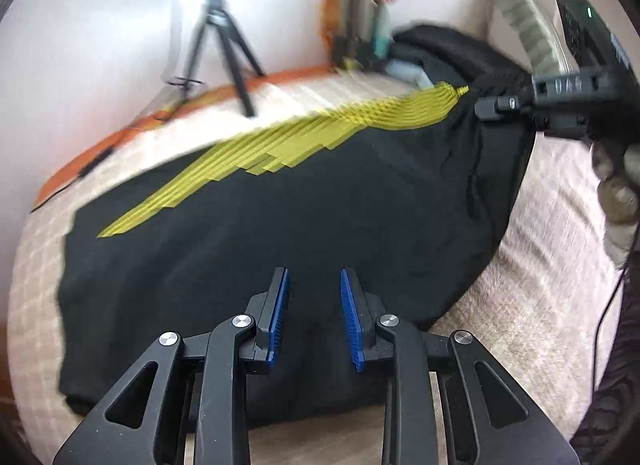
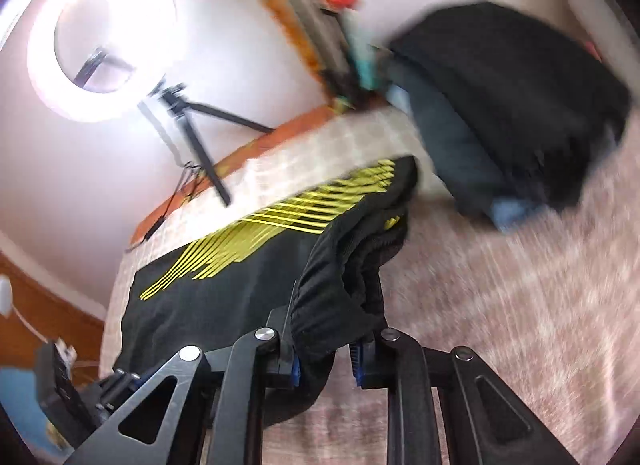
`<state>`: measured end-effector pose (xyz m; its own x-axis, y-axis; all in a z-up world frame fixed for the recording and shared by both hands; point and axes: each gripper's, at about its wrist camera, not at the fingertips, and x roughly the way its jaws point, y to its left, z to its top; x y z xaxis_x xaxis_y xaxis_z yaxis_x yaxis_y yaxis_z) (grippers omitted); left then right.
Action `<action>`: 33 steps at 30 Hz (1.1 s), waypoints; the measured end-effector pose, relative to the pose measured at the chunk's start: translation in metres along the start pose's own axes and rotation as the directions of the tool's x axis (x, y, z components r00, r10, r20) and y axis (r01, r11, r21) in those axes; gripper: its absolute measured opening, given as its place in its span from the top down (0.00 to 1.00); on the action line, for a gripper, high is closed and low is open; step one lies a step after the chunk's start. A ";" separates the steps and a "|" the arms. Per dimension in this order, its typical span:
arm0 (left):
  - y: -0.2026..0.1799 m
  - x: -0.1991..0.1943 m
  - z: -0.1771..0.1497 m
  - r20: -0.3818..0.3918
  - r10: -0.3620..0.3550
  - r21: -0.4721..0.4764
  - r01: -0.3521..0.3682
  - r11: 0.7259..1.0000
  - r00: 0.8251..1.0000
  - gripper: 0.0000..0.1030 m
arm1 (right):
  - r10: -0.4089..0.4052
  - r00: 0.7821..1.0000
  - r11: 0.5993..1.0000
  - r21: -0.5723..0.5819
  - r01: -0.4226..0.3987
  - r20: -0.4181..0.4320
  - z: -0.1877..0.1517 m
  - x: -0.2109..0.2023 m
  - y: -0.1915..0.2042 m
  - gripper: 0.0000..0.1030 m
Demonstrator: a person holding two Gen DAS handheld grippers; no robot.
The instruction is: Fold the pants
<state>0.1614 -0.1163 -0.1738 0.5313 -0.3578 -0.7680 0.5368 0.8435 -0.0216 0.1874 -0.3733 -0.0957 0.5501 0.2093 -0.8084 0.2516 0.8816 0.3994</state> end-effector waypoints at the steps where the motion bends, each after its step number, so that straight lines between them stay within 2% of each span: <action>1: 0.010 -0.009 0.000 0.013 0.008 -0.026 -0.007 1.000 1.000 0.76 | -0.004 1.000 0.999 -0.047 0.004 0.003 0.004 -0.002 0.013 0.84; 5: 0.067 -0.055 -0.008 0.074 0.055 -0.156 -0.043 0.987 0.996 0.76 | -0.017 1.000 0.972 -0.236 0.018 0.010 0.010 -0.004 0.073 0.84; 9: 0.122 -0.087 -0.025 0.099 0.124 -0.273 -0.093 0.957 0.987 0.75 | -0.018 1.000 0.896 -0.444 0.015 -0.003 -0.001 0.008 0.151 0.85; 11: 0.152 -0.101 -0.039 0.102 0.154 -0.343 -0.111 0.933 0.983 0.75 | -0.019 1.000 0.856 -0.517 0.008 -0.017 -0.011 0.017 0.182 0.86; 14: 0.184 -0.115 -0.059 0.100 0.179 -0.418 -0.122 0.900 0.979 0.75 | -0.028 0.999 0.770 -0.638 -0.006 -0.043 -0.036 0.039 0.234 0.87; 16: 0.196 -0.121 -0.070 0.092 0.191 -0.440 -0.132 0.888 0.977 0.75 | -0.032 0.997 0.709 -0.705 -0.030 -0.075 -0.057 0.056 0.266 0.89; 21: 0.211 -0.128 -0.089 0.081 0.199 -0.468 -0.139 0.873 0.977 0.75 | -0.074 0.988 0.550 -0.832 -0.075 -0.138 -0.118 0.097 0.325 0.91; 25: 0.221 -0.134 -0.097 0.087 0.196 -0.485 -0.130 0.865 0.977 0.75 | -0.106 0.982 0.461 -0.882 -0.094 -0.159 -0.152 0.115 0.348 0.92; 27: 0.223 -0.135 -0.097 0.093 0.188 -0.489 -0.120 0.864 0.978 0.75 | -0.118 0.980 0.455 -0.886 -0.091 -0.161 -0.159 0.120 0.350 0.91; 30: 0.221 -0.132 -0.096 0.096 0.178 -0.481 -0.111 0.870 0.979 0.75 | -0.083 0.979 0.476 -0.871 -0.123 -0.184 -0.155 0.119 0.349 0.83; 33: 0.214 -0.130 -0.094 0.101 0.162 -0.468 -0.097 0.879 0.982 0.75 | 0.013 0.960 0.535 -0.809 -0.243 -0.280 -0.139 0.106 0.338 0.63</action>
<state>0.1459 0.1486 -0.1386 0.6743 -0.2552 -0.6930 0.1137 0.9631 -0.2441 0.2203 0.0050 -0.1065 0.3088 0.3307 -0.8918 -0.6436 0.7630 0.0601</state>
